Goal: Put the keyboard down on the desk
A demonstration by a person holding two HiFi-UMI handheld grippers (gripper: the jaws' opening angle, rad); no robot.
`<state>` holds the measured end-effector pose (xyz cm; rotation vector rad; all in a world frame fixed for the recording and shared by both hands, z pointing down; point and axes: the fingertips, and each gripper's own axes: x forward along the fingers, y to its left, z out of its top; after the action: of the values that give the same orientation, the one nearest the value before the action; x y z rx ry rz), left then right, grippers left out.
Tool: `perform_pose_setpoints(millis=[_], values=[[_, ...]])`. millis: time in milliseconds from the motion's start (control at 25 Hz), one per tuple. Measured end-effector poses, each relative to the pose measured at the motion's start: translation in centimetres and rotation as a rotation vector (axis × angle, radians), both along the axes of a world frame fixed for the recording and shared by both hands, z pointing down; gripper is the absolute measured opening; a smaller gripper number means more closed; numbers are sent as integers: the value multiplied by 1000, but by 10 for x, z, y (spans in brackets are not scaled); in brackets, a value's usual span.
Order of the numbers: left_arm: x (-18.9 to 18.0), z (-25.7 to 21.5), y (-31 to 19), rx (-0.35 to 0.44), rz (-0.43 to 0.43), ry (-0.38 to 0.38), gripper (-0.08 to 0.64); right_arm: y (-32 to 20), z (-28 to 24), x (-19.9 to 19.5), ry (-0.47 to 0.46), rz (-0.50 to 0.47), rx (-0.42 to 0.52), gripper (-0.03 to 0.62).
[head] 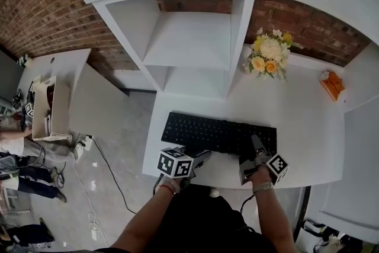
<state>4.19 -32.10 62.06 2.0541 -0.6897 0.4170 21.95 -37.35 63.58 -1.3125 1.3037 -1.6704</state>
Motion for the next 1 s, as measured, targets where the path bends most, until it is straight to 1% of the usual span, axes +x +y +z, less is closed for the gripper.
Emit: perform_pose_setpoints(millis=[40, 80, 160, 240, 320, 440, 560, 680, 800, 880, 920, 960, 1000], values=[[-3, 3, -1, 9, -20, -29, 81, 0, 0, 0, 1, -9, 10, 83], [-4, 5, -2, 12, -41, -37, 27, 0, -1, -1, 4, -25, 16, 83], [-6, 4, -3, 20, -78, -37, -5, 2, -3, -6, 17, -78, 24, 104], [-6, 3, -4, 15, -98, -24, -6, 5, -9, -11, 47, -152, 42, 143], [-3, 4, -3, 0, -98, -5, -6, 10, -15, -14, 84, -225, 63, 153], [-3, 3, -4, 1, -96, -11, -6, 16, -22, -14, 118, -318, 103, 190], [-4, 0, -6, -18, -124, 21, -6, 24, -27, -15, 183, -420, 147, 221], [-2, -1, -4, -42, -137, 57, -6, 35, -34, -20, 262, -527, 220, 230], [-4, -2, -6, -33, -139, 37, -6, 50, -43, -27, 267, -611, 277, 230], [-3, -1, -5, -34, -136, 29, -6, 61, -43, -28, 286, -660, 285, 230], [-2, 1, -3, -40, -132, 29, -6, 66, -39, -27, 320, -683, 271, 230], [-1, 3, -1, -48, -127, 32, -6, 70, -33, -24, 378, -708, 250, 228], [-1, 5, 2, -53, -125, 34, -6, 74, -28, -21, 449, -738, 232, 212]])
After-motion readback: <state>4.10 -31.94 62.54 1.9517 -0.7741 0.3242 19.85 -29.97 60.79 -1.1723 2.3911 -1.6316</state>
